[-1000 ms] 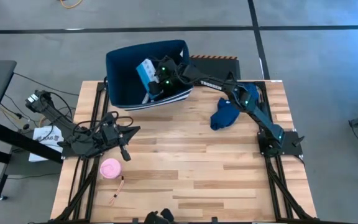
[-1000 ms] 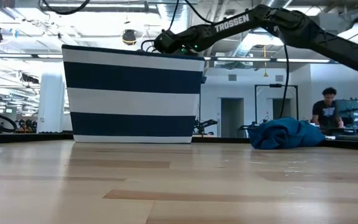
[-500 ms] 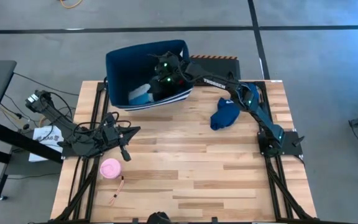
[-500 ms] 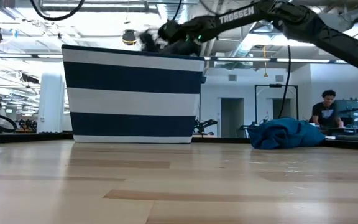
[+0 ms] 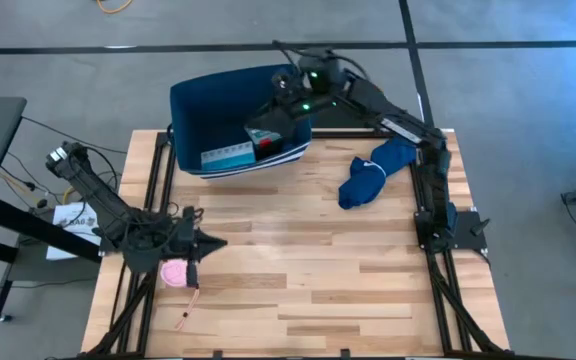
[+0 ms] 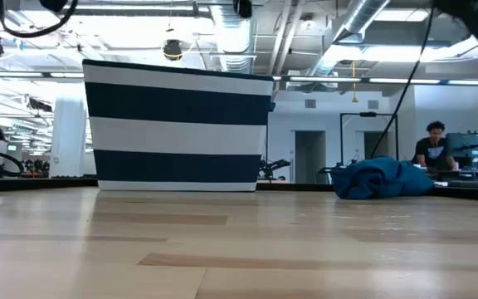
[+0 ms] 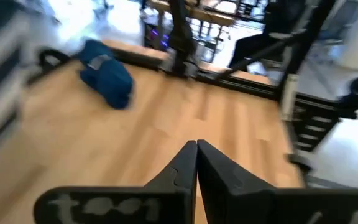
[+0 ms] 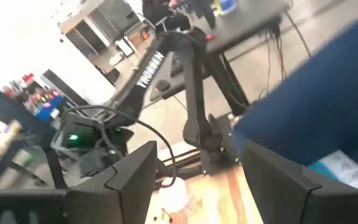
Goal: Pick & place medical supplies in basket/bin
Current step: Put the pink tumbler into the blue bin
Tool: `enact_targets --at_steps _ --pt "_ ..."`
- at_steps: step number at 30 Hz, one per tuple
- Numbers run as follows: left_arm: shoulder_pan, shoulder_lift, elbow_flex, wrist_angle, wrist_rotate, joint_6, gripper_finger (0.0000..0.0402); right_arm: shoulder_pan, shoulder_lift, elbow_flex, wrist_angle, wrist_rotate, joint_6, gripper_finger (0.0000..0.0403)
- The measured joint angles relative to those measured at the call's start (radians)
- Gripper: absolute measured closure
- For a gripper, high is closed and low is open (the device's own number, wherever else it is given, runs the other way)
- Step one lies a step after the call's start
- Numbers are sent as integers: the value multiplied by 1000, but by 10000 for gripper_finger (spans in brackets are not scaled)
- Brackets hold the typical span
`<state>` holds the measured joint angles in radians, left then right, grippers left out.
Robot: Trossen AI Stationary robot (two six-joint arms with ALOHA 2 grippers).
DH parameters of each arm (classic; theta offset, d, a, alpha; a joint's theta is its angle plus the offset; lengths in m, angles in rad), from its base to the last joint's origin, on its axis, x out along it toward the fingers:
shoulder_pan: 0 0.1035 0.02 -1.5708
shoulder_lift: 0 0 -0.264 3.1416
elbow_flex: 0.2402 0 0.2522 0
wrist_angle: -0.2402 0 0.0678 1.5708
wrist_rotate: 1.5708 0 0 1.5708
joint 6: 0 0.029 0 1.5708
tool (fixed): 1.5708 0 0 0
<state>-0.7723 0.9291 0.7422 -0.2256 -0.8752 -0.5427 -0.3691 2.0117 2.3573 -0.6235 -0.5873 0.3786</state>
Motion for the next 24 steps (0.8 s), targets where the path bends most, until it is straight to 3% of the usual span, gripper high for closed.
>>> enact_targets --at_steps 3,6,8,11,15,18,21,24 --pt "-19 60 27 49 38 -12 401 58 -54 -1 -36 60 -66 177" --pt "-21 160 147 0 41 1 401 111 -95 -1 -67 95 -107 178" --pt "-21 242 276 -143 41 -32 401 135 -120 -1 -99 96 -124 178" --pt "-19 379 494 -457 51 -227 402 168 -146 0 -141 99 -128 178" --pt "-11 580 769 -899 182 -583 401 202 -162 -1 -232 100 -206 178" --pt "-9 728 923 -1170 297 -712 401 218 -163 0 -312 133 -277 178" --pt "-10 850 1007 -1326 350 -736 401 226 -157 -2 -382 184 -301 178" --pt "-14 928 1025 -1340 367 -734 401 234 -140 -2 -388 205 -301 178"
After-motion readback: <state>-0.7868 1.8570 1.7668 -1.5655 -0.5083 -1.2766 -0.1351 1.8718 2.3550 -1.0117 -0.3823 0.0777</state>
